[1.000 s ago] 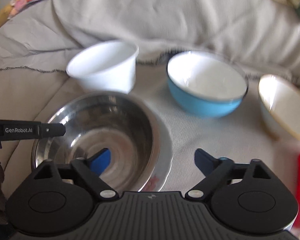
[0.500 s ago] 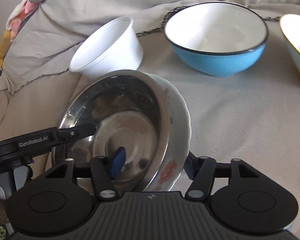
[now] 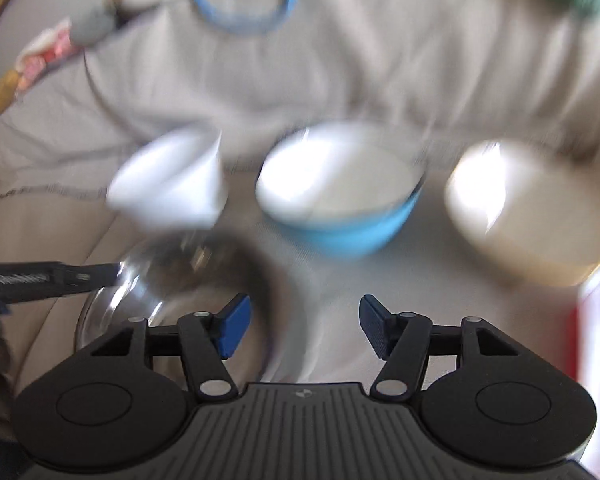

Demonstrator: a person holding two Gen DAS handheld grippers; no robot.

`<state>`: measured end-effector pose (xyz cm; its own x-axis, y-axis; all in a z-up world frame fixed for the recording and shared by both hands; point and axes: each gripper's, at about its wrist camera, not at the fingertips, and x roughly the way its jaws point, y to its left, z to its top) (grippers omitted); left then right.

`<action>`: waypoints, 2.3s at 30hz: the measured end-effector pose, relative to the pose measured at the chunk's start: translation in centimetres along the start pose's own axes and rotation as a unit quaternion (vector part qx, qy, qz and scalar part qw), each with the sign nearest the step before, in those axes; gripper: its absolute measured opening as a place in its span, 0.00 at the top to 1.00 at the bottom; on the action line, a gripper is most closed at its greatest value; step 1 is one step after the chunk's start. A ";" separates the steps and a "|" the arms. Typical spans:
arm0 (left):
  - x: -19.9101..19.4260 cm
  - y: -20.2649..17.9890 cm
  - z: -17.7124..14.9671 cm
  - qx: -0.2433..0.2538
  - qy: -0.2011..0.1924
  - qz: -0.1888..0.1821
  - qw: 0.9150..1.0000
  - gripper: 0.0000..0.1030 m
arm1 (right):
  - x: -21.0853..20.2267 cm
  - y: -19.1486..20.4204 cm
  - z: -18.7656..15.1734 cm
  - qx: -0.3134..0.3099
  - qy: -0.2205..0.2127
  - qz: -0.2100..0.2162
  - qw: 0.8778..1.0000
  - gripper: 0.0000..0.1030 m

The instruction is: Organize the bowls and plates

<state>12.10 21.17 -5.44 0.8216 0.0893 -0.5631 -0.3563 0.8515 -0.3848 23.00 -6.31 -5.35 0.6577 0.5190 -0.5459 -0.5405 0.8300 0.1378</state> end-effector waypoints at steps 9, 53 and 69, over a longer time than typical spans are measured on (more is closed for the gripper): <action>10.4 -15.0 0.4 -0.027 0.160 -0.158 0.974 0.73 | 1.4 -14.9 4.2 0.140 -0.053 -0.109 0.983 0.15; 12.8 -19.0 -3.4 -0.034 0.165 -0.098 0.981 0.70 | -0.9 -22.1 -1.0 0.269 0.018 -0.046 0.962 0.50; 15.8 -29.2 -10.9 0.063 0.282 -0.173 0.942 0.71 | -1.7 -27.4 -6.6 0.304 0.114 -0.024 0.946 0.35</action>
<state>30.56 -7.91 -11.09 0.4985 -0.4627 -0.7331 -0.0262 0.8372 -0.5462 33.19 -31.31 -13.67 0.5062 0.4782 -0.7177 -0.0666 0.8514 0.5203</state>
